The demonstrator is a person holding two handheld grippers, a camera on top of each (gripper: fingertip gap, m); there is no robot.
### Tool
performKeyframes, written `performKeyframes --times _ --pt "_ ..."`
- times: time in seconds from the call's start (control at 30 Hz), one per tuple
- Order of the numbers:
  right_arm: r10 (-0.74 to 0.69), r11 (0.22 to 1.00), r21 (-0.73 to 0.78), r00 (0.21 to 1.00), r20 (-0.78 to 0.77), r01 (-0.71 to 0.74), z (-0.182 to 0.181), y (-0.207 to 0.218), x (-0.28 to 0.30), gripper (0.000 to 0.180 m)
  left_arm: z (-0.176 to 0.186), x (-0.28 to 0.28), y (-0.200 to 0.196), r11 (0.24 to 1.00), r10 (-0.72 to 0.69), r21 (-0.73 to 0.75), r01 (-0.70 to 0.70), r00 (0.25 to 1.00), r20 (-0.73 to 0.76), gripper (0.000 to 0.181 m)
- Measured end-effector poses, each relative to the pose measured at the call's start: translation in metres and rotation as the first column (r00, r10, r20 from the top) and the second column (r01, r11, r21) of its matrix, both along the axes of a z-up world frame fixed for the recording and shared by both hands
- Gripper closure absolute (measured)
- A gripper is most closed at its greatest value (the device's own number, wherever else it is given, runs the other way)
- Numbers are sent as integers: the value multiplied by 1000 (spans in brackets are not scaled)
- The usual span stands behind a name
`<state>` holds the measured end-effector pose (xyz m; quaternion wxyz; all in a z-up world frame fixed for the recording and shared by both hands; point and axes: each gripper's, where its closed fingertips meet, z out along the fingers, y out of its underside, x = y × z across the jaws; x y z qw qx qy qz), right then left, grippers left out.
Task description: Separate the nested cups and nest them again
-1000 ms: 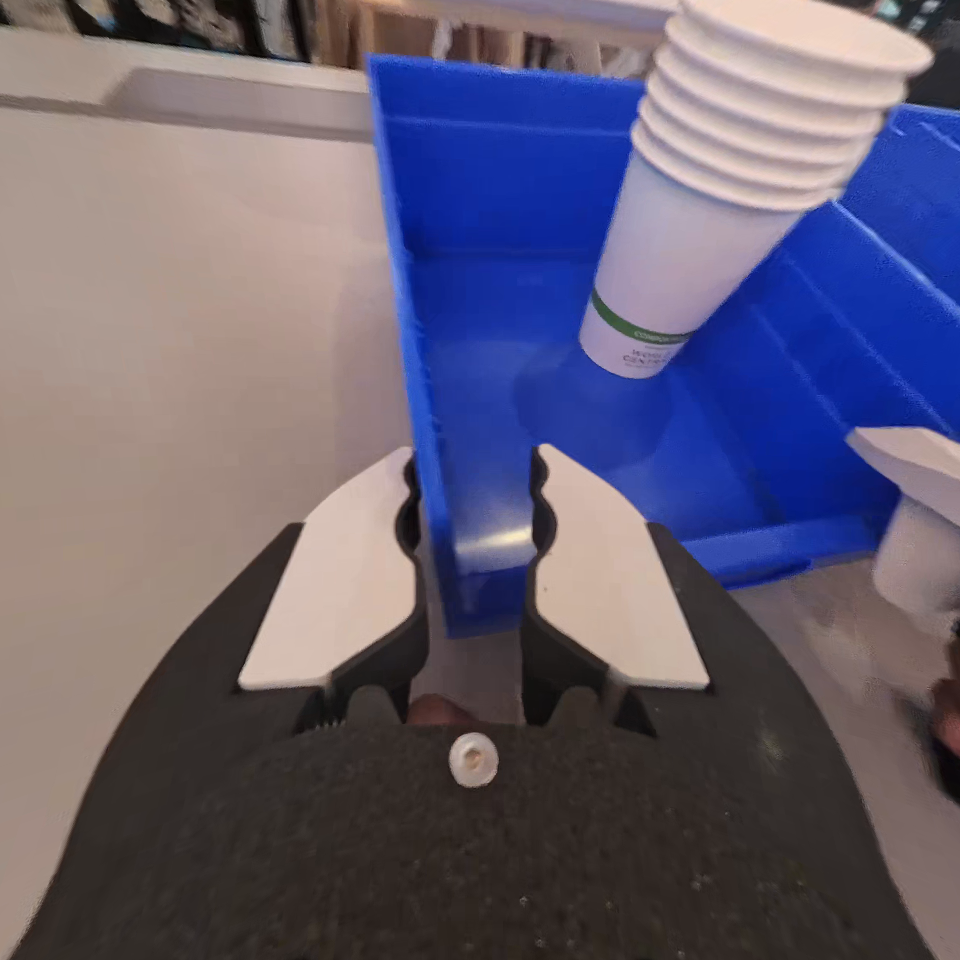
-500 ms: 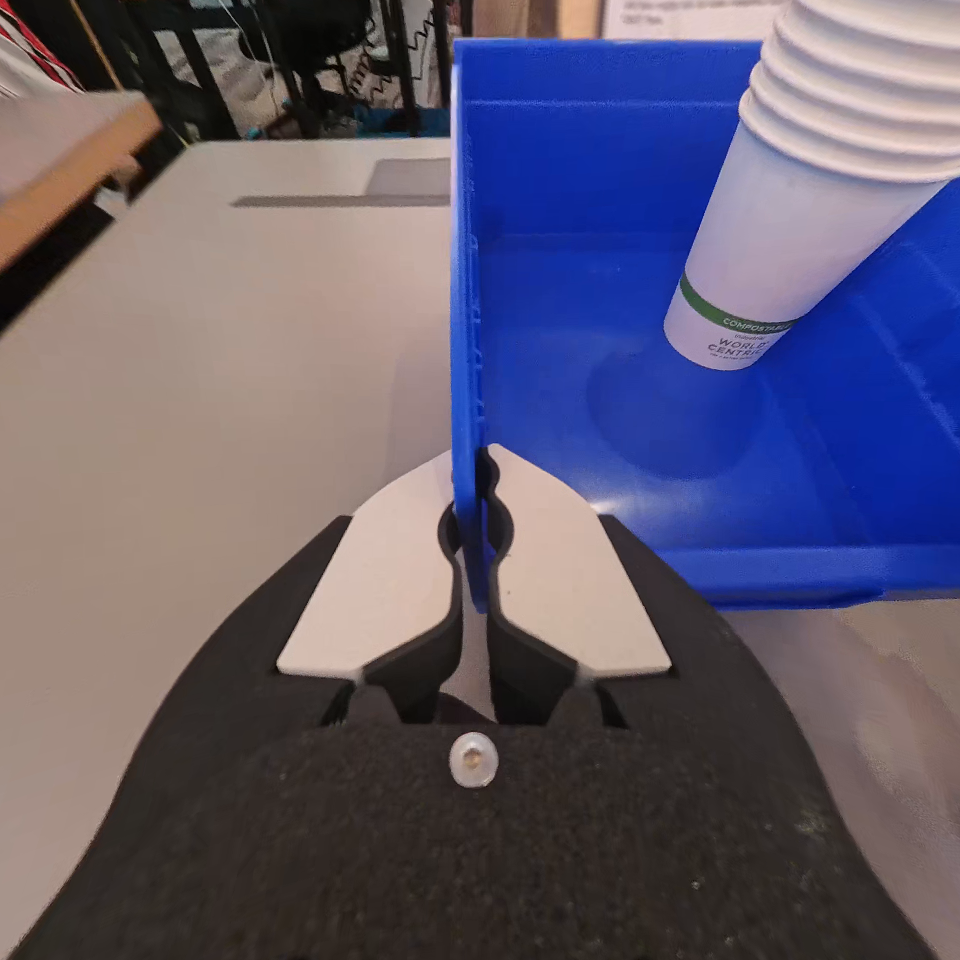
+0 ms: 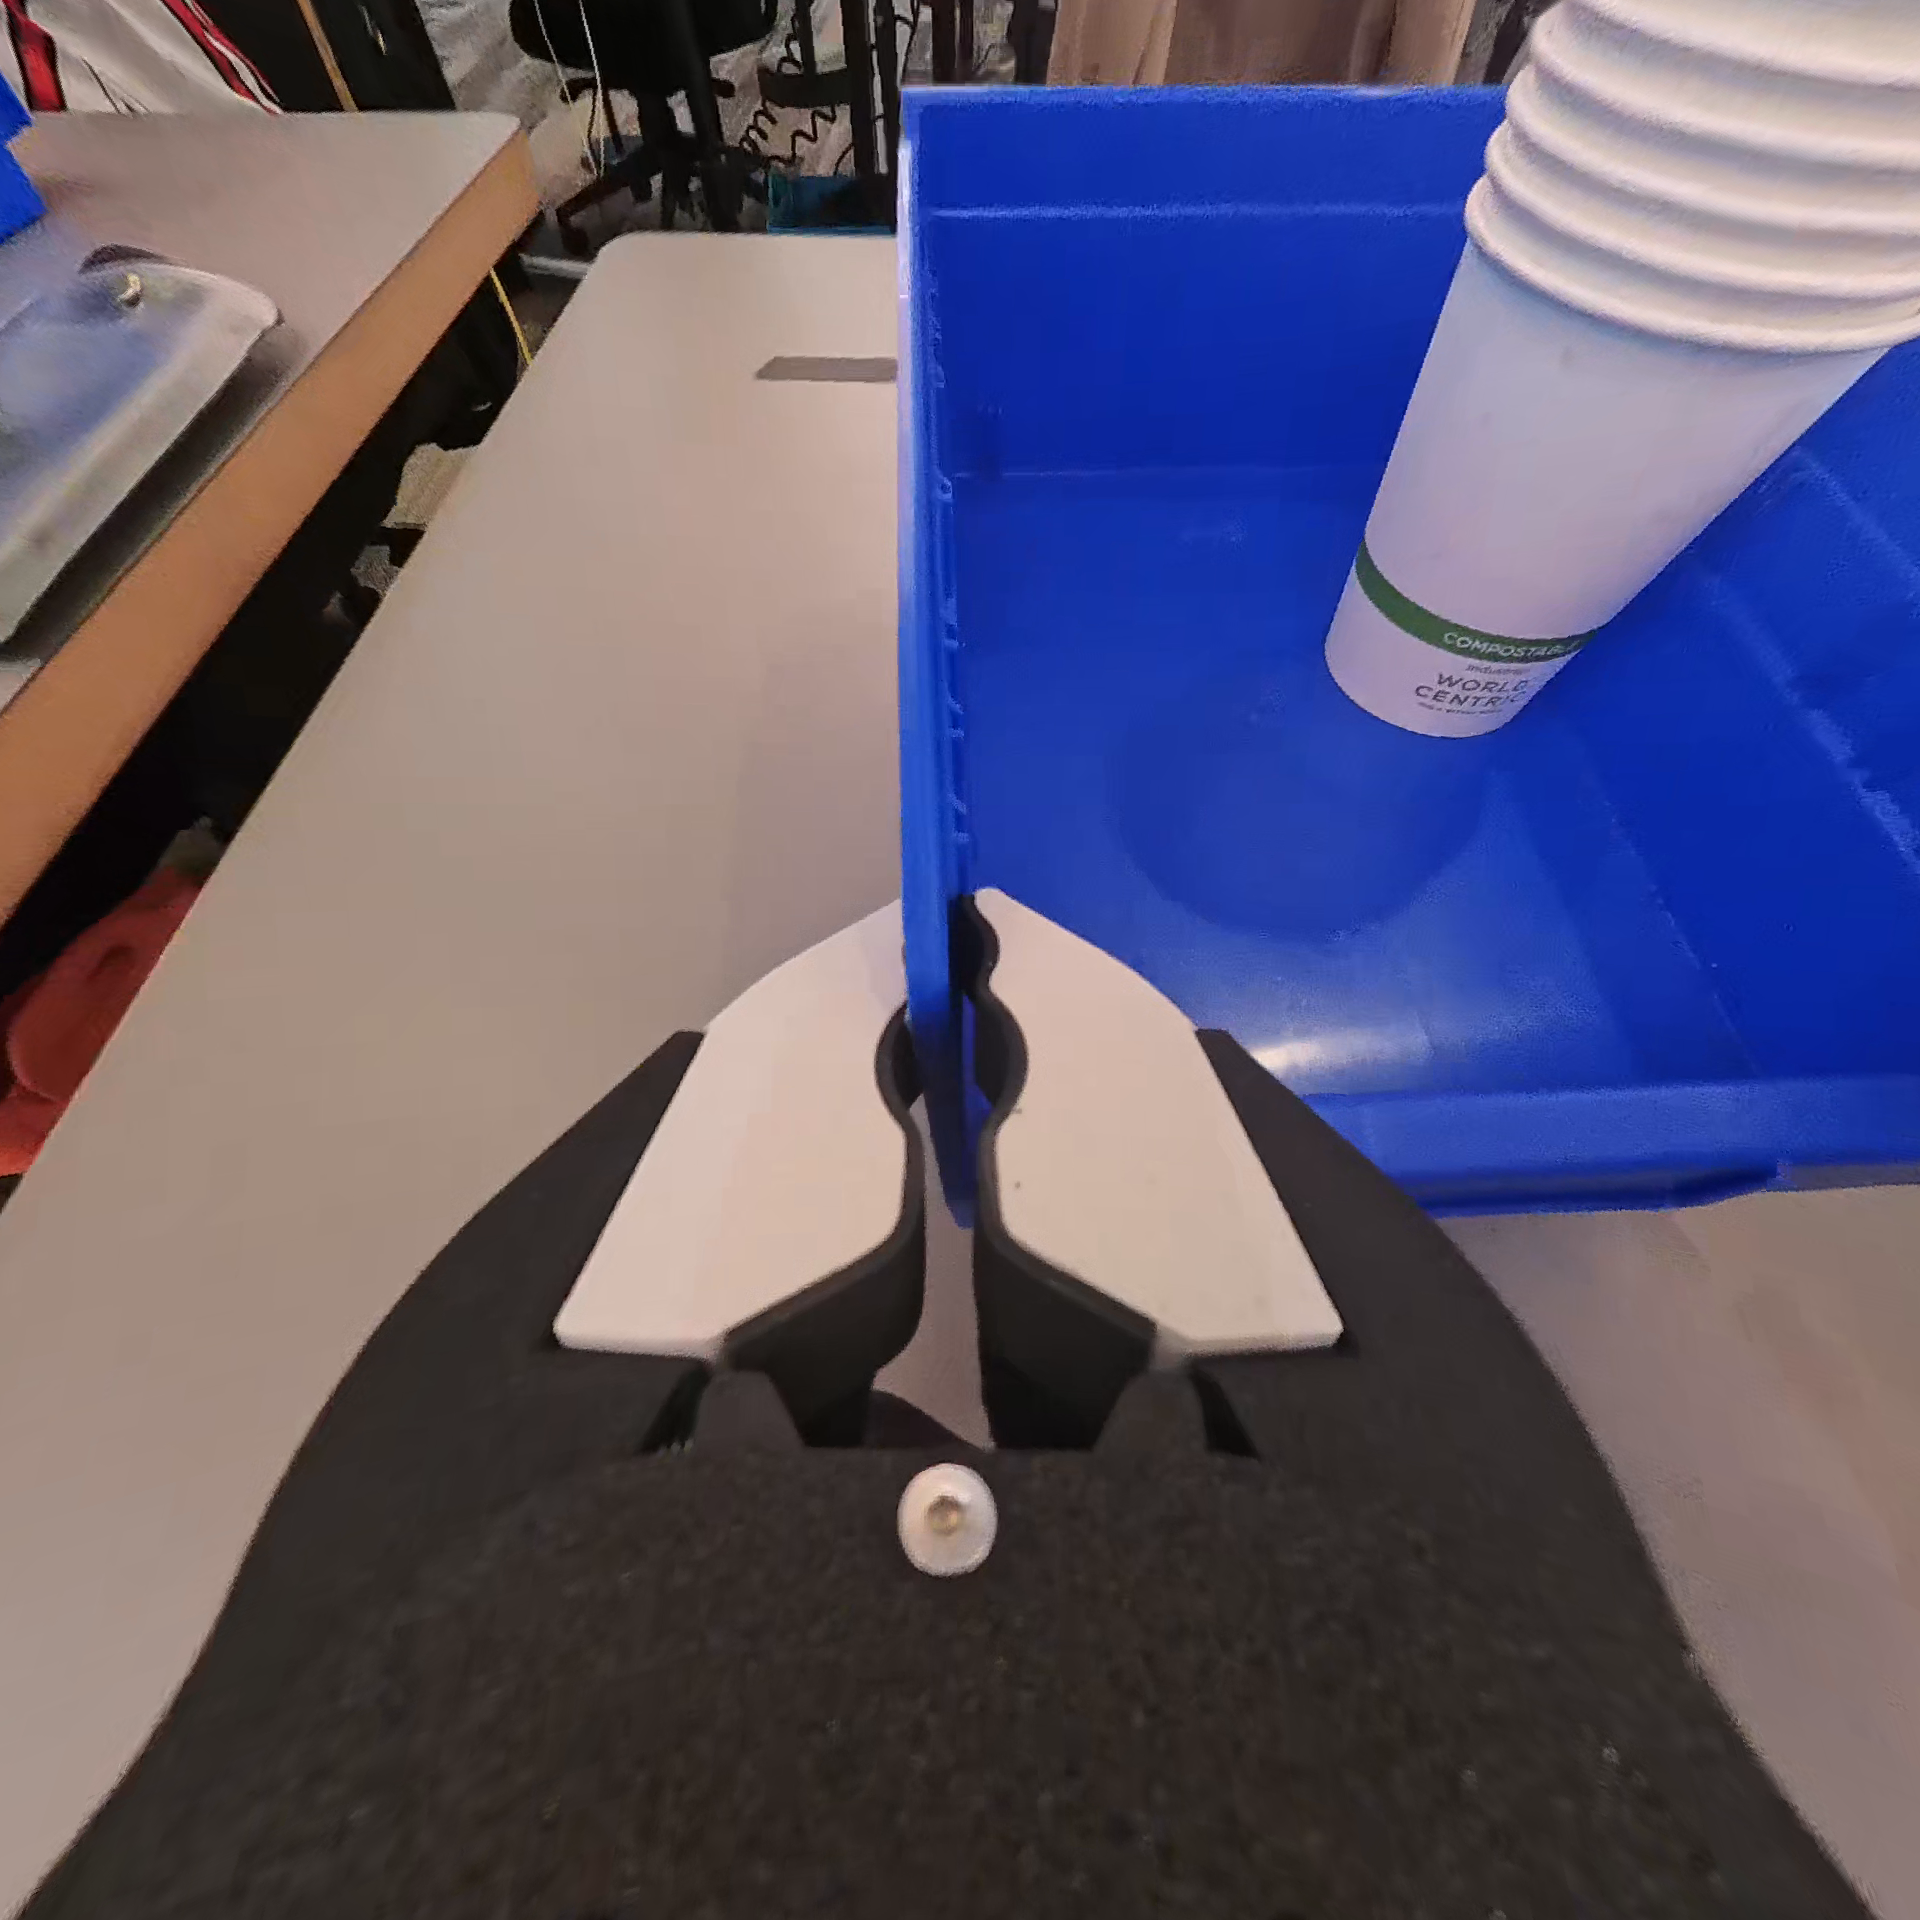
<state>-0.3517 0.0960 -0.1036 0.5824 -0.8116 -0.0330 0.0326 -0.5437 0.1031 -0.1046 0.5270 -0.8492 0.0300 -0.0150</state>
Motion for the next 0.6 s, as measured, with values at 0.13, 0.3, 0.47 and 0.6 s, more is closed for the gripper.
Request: performKeyframes --times 0.13,0.3,0.47,0.6 --pt "12 998 -54 1000 2 -12 -23 2 -8 175 -15 -9 5 1000 -22 -7 22 1000 -14 179" --pt "14 999 -42 1000 -3 -14 -26 3 -6 175 -26 -8 10 999 -33 -10 33 999 18 179" --pt "47 998 -37 998 33 -46 -26 4 -4 170 -27 -4 13 999 -21 -25 21 1000 21 178" --pt "133 991 13 990 49 -134 -12 -7 5 145 -24 -9 11 999 28 -19 -29 999 -42 152"
